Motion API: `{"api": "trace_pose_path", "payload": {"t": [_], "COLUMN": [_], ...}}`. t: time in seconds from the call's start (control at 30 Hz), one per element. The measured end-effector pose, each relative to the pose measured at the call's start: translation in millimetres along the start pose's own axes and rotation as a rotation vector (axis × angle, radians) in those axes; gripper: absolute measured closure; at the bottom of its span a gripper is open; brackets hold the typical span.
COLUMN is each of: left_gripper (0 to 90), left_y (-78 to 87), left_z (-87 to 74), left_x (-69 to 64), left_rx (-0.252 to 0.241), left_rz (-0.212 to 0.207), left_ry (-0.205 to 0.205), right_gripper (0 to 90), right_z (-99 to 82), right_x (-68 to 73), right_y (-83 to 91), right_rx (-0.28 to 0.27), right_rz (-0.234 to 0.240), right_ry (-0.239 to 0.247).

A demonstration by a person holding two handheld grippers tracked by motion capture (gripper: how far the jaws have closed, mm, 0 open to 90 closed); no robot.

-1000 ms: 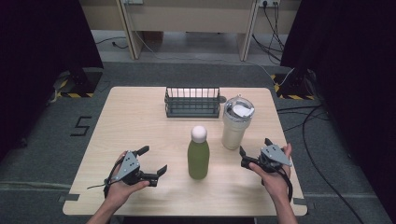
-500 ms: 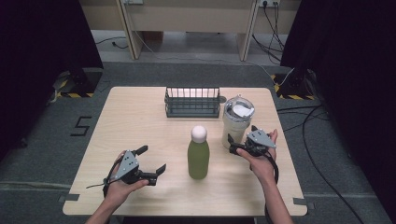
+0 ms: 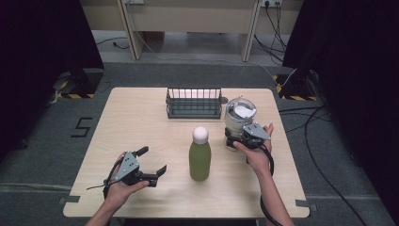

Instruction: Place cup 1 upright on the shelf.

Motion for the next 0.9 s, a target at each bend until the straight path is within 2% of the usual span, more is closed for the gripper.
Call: {"api": "trace_pose_path", "payload": {"t": [0.2,0.5,0.9], "left_gripper": [0.0,0.6,1.1], "left_y": [0.2,-1.4,0.1], "left_z": [-0.9,-2.1,-2.2], "left_x": [1.4,0.6,2.9], "left_rx": [0.001,0.006,0.004], "left_rz": [0.000,-0.015,-0.009], "left_ry": [0.002,-0.004,0.001], "right_gripper": [8.1,9.0,8.0], "right_z": [0.1,0.9,-2.2], "right_x": [1.1,-3.0,1.0], "right_y": [-5.7,-6.6,-8.6], "right_rx": [-0.014,-0.010,-0.032], "right_rz": [0.003,0.034,-0.004], "right_ry": [-0.004,-0.002,0.017]}}
Point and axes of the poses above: each handheld gripper's, and its own axes: y roughly backward along the jaws, z roughly out of its top, x roughly to its left, the point moved 1 cm from there along -y, roughly forward along the jaws, and after that the axes turned 4 degrees about -y, right-handed, at the moved point
